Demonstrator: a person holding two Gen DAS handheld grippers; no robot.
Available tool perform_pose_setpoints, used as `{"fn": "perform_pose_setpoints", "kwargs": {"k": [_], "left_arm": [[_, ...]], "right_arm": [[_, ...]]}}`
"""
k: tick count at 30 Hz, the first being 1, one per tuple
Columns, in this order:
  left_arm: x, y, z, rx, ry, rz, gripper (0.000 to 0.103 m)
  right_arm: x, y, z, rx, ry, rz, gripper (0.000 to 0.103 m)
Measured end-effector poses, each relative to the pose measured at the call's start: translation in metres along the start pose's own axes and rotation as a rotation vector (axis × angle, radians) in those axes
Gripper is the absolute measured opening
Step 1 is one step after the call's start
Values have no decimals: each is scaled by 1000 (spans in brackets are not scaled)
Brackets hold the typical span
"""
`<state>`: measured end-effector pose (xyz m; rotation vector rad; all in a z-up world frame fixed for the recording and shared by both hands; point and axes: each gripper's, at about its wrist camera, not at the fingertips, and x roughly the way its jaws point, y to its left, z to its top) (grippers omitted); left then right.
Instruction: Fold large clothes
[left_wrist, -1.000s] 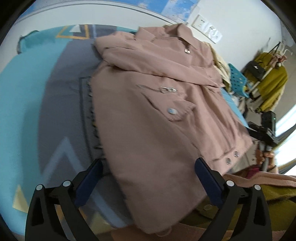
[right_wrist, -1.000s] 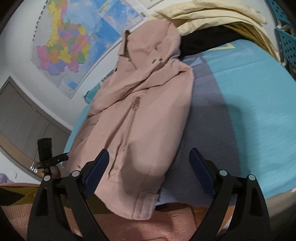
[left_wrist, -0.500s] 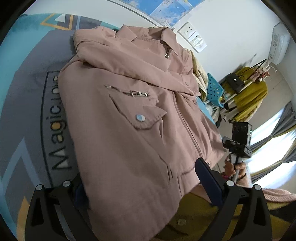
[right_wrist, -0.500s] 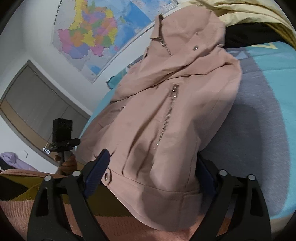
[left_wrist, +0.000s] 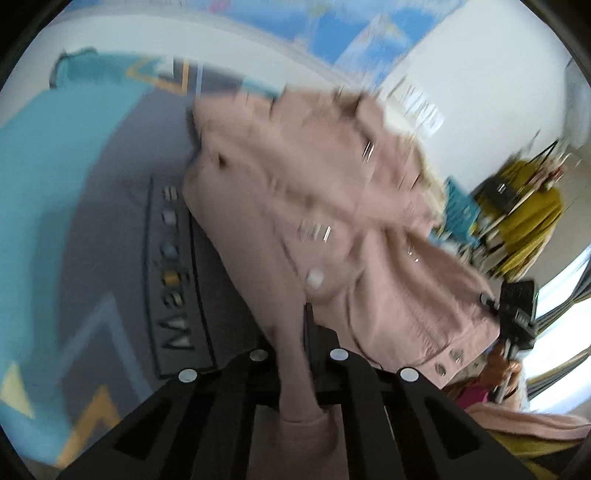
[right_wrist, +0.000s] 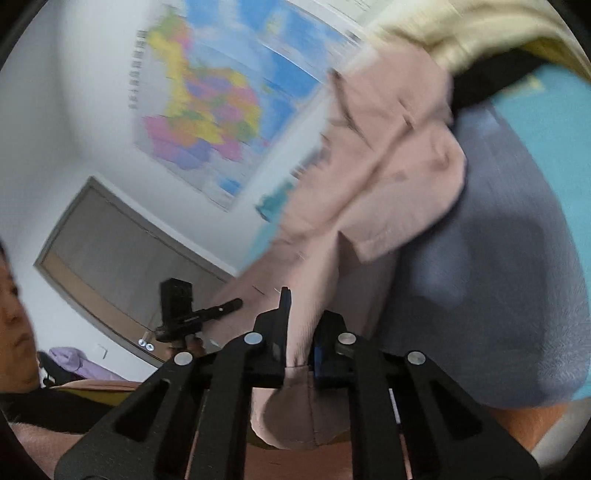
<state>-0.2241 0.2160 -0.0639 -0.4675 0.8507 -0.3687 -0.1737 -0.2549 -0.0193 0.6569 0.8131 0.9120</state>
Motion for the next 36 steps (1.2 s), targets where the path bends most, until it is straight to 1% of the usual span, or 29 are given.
{"fn": "perform_pose_setpoints", "kwargs": {"k": [3,5,8,11,13,15,17,18,20,21,24,28,30,33,35,36], "left_arm": [[-35,-8,5,35,-75,-24,2],[-54,-15,6,63,-111,-33,2],[-65,-20,2,77,-119,-29,2],[-68,-16,1,41,-117,-56,2],[-70,-14,3,34,-130,-67,2],[-67,-12,9,27,-126,-70,2],[-62,-11,20,20,-111,-51,3],[-58,-9,31,13,-99,-50,2],[-57,-7,45,12,-94,-37,3],[-54,-8,60,13,-86,-28,3],[-47,-8,89,44,-87,-6,3],[-27,-6,137,44,-55,24,3],[-16,-1,159,34,-37,47,3],[8,9,196,16,-8,84,3],[22,19,211,7,9,107,3],[33,25,221,-4,28,116,3]], "right_arm": [[-16,29,1,-59,-48,46,9],[-25,41,-1,-64,-69,87,9],[-32,52,-8,-69,-66,95,9],[-31,57,-13,-64,-56,80,9],[-30,56,-10,-45,-61,70,9],[-29,53,-5,-32,-76,68,9],[-26,46,8,17,-93,64,9],[-25,43,16,32,-106,52,9],[-21,40,34,41,-121,55,10],[-19,38,41,53,-128,48,10],[-8,33,73,78,-142,31,11],[10,20,122,129,-159,27,12],[21,11,145,144,-149,16,13],[45,-12,184,204,-134,-2,17],[58,-27,200,233,-124,-10,18],[66,-36,212,242,-123,-37,18]]}}
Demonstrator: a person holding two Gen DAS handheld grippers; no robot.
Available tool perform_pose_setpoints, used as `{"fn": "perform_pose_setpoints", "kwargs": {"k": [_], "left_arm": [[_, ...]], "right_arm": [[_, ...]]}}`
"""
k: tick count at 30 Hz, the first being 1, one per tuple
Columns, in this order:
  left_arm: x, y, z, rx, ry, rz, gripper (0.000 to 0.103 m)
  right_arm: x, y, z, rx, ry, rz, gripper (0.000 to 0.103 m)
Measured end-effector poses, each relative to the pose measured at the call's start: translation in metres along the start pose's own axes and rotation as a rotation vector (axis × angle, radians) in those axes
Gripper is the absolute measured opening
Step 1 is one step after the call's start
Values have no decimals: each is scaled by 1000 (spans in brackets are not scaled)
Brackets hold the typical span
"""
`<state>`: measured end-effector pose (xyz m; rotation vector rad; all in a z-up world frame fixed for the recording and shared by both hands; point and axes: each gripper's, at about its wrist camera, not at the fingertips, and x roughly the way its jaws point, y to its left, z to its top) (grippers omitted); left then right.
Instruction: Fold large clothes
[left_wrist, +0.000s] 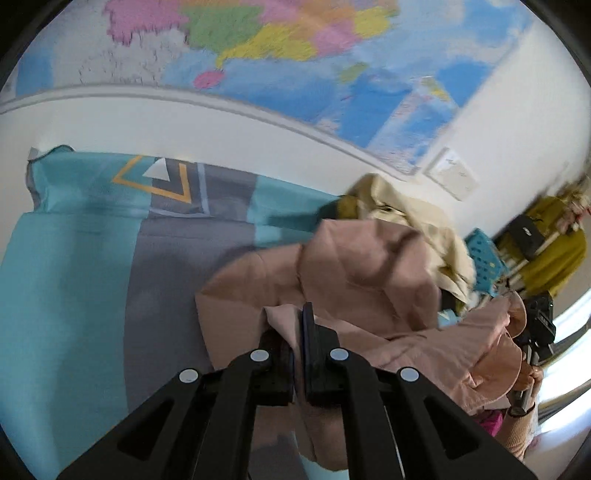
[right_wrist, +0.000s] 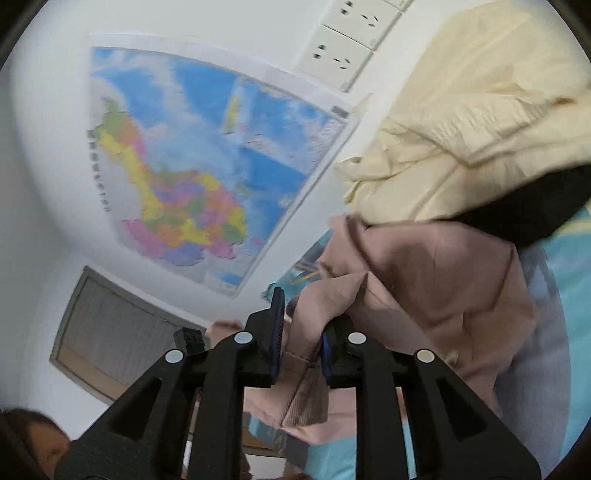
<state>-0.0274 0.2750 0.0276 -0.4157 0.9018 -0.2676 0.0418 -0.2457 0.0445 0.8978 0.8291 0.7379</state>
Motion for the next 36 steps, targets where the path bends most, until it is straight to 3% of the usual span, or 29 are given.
{"fn": "perform_pose_setpoints", "kwargs": {"k": [4,7,8,9,10,11,13,14,17,19,21,25,28,31,32,33,35,36], "left_arm": [[43,17,27,-19,60,64,3],[72,34,40,-62,104,100,3],[79,38,43,-67,107,125,4],[87,44,44,-78,117,150,5],[92,47,44,-82,129,160,5],[95,50,43,-87,136,174,5],[89,46,39,-52,108,177,6],[84,42,35,-19,91,176,13],[53,26,19,110,-30,230,73],[33,12,4,211,-87,224,73],[27,1,-8,268,-85,212,73],[44,-26,-28,413,-44,261,75],[72,-30,-27,424,13,301,73],[95,-23,-18,378,58,321,61],[99,-19,-15,357,65,314,59],[103,-14,-11,335,72,308,56],[105,-5,-5,289,74,296,49],[103,-1,-2,265,70,278,48]], "right_arm": [[28,-25,28,51,2,-71,19],[48,-42,43,65,7,-153,26],[53,-45,45,63,11,-175,35],[57,-46,47,53,18,-195,52],[58,-45,47,39,13,-205,60],[58,-39,45,2,5,-214,67],[53,-19,36,-114,-8,-258,71],[48,-8,28,-174,-17,-276,75],[37,32,-11,-427,-51,-361,75],[38,49,-40,-556,-69,-414,77],[56,60,-69,-679,-7,-438,77],[115,59,-101,-826,132,-503,82],[162,43,-108,-874,200,-598,83],[198,25,-112,-947,218,-747,71],[205,21,-111,-958,225,-770,57],[210,18,-109,-967,228,-782,36],[213,14,-98,-939,230,-791,10],[211,15,-93,-917,221,-765,9]]}}
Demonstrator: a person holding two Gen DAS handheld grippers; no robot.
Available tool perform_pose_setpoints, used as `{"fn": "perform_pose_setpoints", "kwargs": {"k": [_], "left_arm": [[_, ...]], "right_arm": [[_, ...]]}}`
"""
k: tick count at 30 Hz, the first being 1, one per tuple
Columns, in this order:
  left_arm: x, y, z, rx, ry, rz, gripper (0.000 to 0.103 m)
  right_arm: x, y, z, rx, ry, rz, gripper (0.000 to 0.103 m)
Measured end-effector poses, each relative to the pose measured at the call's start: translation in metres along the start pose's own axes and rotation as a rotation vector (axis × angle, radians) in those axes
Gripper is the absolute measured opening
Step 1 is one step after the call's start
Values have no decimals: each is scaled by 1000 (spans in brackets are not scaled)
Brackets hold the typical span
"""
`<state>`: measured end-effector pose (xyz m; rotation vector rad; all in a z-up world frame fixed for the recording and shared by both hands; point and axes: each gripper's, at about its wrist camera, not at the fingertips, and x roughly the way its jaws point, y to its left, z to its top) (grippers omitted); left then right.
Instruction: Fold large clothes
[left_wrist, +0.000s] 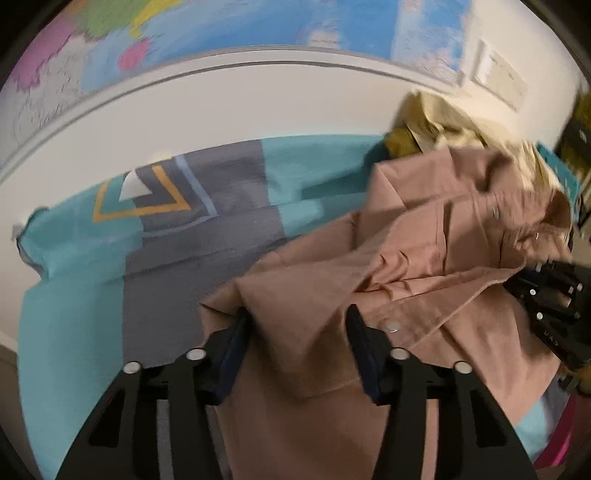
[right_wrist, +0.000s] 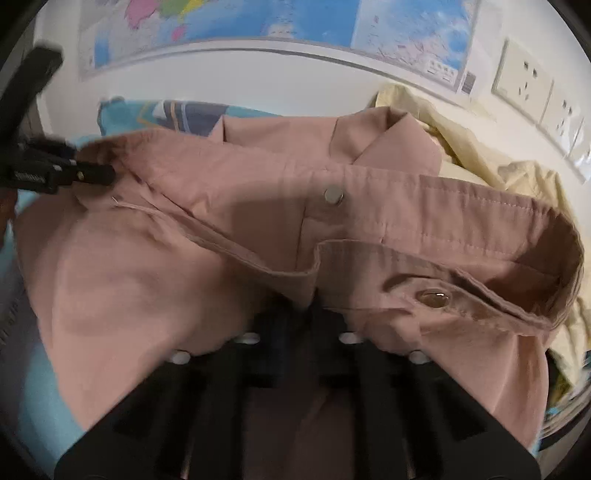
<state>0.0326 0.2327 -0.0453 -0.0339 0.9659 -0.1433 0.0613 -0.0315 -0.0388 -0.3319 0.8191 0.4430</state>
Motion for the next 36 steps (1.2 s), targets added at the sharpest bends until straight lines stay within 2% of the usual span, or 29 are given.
{"fn": "perform_pose_setpoints", "kwargs": {"k": [3,4,5,6,7,9,11,12,14,16,17,18,19,21,23,25,29,31,33,34,36], "left_arm": [[-15,14,6,-69,-61,-50,49],[-22,16,7,-66,-89,-66,52],[-29,14,7,-55,-120,-93,63],[-36,12,7,-42,-145,-108,68],[-42,8,7,-27,-173,-115,70],[-46,4,5,-7,-196,-117,78],[-41,2,3,1,-184,-90,80],[-35,0,0,19,-166,-75,81],[-27,1,-7,42,-134,-73,83],[-23,4,-16,66,-119,-74,83],[-25,8,-20,67,-122,-77,84],[-28,14,-25,54,-125,-91,84],[-33,20,-30,37,-134,-109,84],[-43,34,-43,5,-158,-134,91],[-48,45,-57,-24,-169,-143,93],[-48,53,-71,-52,-151,-164,95],[-35,49,-96,-62,-78,-218,96],[-28,40,-103,-57,-57,-260,96],[-22,27,-107,-20,-46,-293,96],[-18,19,-107,3,-42,-282,96],[-13,6,-106,43,-30,-243,96]], "right_arm": [[-27,-14,19,44,-114,44,6],[-37,-18,29,51,-156,52,6],[-42,-20,38,56,-181,61,6],[-45,-21,47,56,-197,57,6],[-43,-21,56,51,-205,52,6],[-23,-21,68,34,-166,33,6],[0,-23,66,42,-97,37,9],[11,-26,64,53,-66,35,5],[10,-34,58,81,-79,57,8],[-11,-40,54,106,-118,75,32],[-26,-44,50,116,-156,103,57],[-51,-52,40,131,-218,142,67],[-69,-55,32,135,-245,148,69],[-102,-74,6,171,-271,141,76],[-119,-94,-23,230,-271,143,83],[-124,-118,-59,324,-227,145,88],[-105,-140,-125,474,-98,184,90],[-92,-143,-144,501,-59,181,91],[-82,-143,-154,530,-56,257,91],[-76,-139,-155,530,-47,295,92],[-70,-132,-150,489,-65,290,94]]}}
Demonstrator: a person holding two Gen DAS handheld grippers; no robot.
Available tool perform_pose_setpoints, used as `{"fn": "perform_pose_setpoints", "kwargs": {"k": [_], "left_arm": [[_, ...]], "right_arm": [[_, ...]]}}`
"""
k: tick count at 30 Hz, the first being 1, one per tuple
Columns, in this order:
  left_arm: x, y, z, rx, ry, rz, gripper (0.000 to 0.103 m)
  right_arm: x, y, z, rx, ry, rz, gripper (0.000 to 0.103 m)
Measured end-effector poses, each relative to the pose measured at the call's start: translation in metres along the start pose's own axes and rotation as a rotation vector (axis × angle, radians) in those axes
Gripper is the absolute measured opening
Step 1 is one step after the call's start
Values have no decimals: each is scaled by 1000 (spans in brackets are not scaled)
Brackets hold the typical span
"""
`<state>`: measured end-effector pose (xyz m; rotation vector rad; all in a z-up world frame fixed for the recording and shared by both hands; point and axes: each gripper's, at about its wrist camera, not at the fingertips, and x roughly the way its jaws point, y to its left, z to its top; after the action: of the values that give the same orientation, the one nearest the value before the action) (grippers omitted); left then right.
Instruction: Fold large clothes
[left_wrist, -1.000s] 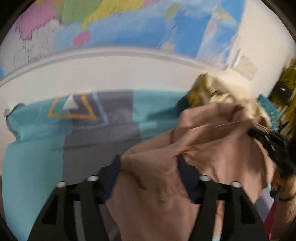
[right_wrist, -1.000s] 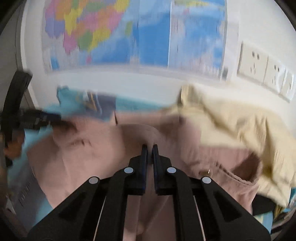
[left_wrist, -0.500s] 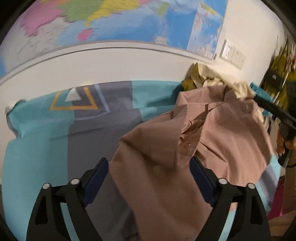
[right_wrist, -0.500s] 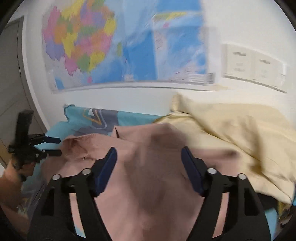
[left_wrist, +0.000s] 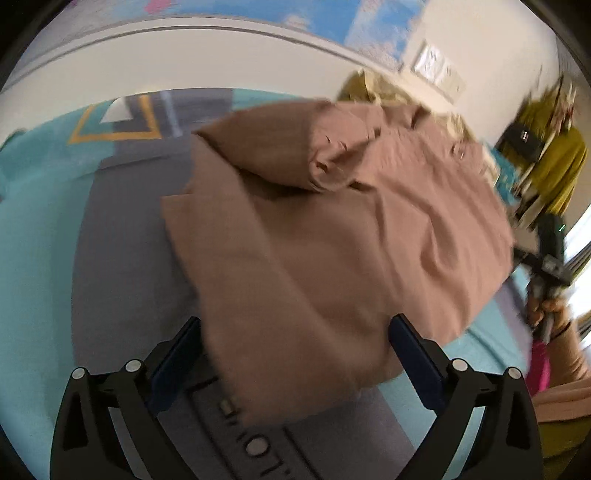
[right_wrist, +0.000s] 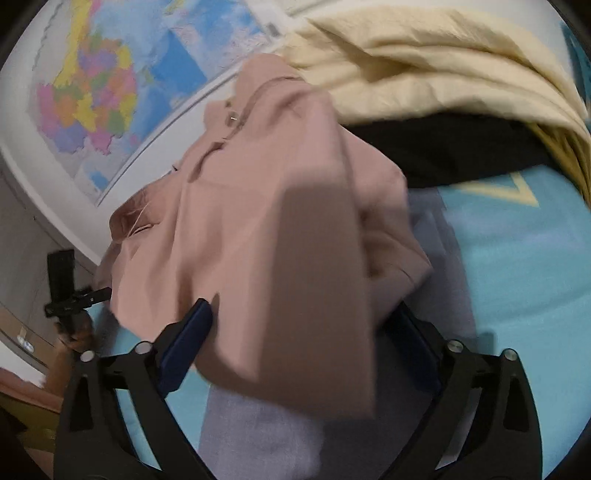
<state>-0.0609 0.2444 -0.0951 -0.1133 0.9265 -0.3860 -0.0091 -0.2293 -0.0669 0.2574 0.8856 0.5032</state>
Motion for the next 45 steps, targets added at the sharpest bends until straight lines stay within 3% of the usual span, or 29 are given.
{"fn": "perform_pose_setpoints", "kwargs": {"k": [1,2,3,5,6,7,10,13,14,16,17,18,20,22,23,24,25,28,31,33,34,35,37,39,40,42,45], "left_arm": [[3,-4,2,4,10,-6,96],[5,-8,4,-5,13,-13,92],[5,-12,6,-15,1,-2,68],[1,-15,9,-62,10,-29,34],[-4,-14,11,-83,5,-42,24],[-12,-14,10,-100,-5,-66,20],[-48,-11,1,-154,-40,-131,17],[-74,-15,-19,-177,-15,-174,17],[-81,-17,-29,-183,-4,-207,17],[-81,-22,-45,-177,23,-194,19],[-76,-21,-50,-177,45,-169,27],[-65,-18,-56,-184,91,-91,36],[-58,-11,-58,-196,101,-7,44],[-66,-8,-48,-188,36,65,52],[-73,-10,-44,-177,1,86,60],[-81,-15,-37,-147,-45,115,74],[-86,-25,-30,-103,-78,130,77],[-83,-59,-15,56,-98,135,77],[-61,-89,-6,168,-55,122,77],[-37,-103,0,224,9,130,61],[-31,-103,-4,233,30,144,59],[-22,-103,-1,231,52,163,57],[0,-97,11,197,96,194,46],[7,-85,23,139,117,184,27],[9,-79,29,114,114,170,23],[3,-67,39,73,103,151,14],[-2,-50,59,-6,80,108,12]], "right_arm": [[5,5,2,-13,10,14,93],[6,7,4,-11,15,29,71],[7,6,5,6,29,61,40],[10,6,8,52,55,151,26],[2,10,8,45,51,165,24],[-6,14,8,44,41,182,22],[-52,24,7,43,-9,256,14],[-103,38,-4,2,-43,268,12],[-110,41,-10,-6,-36,252,12],[-112,37,-24,-7,13,209,13],[-107,32,-30,8,42,181,17],[-100,23,-35,44,70,151,23],[-88,3,-44,94,125,30,34],[-94,-9,-43,144,89,-50,53],[-100,-10,-39,145,50,-72,72],[-109,-8,-35,140,-3,-97,79],[-118,1,-29,118,-54,-92,79],[-114,38,-14,-12,-84,-102,78],[-85,74,-5,-144,-40,-67,76],[-58,84,-2,-190,15,-55,76],[-47,87,-1,-199,37,-50,76],[-30,89,1,-207,73,-58,74],[-7,90,-1,-228,117,-112,59],[7,87,-2,-245,145,-147,15],[10,85,0,-241,143,-129,3],[5,86,9,-239,100,-132,2],[-7,91,28,-248,6,-131,2]]}}
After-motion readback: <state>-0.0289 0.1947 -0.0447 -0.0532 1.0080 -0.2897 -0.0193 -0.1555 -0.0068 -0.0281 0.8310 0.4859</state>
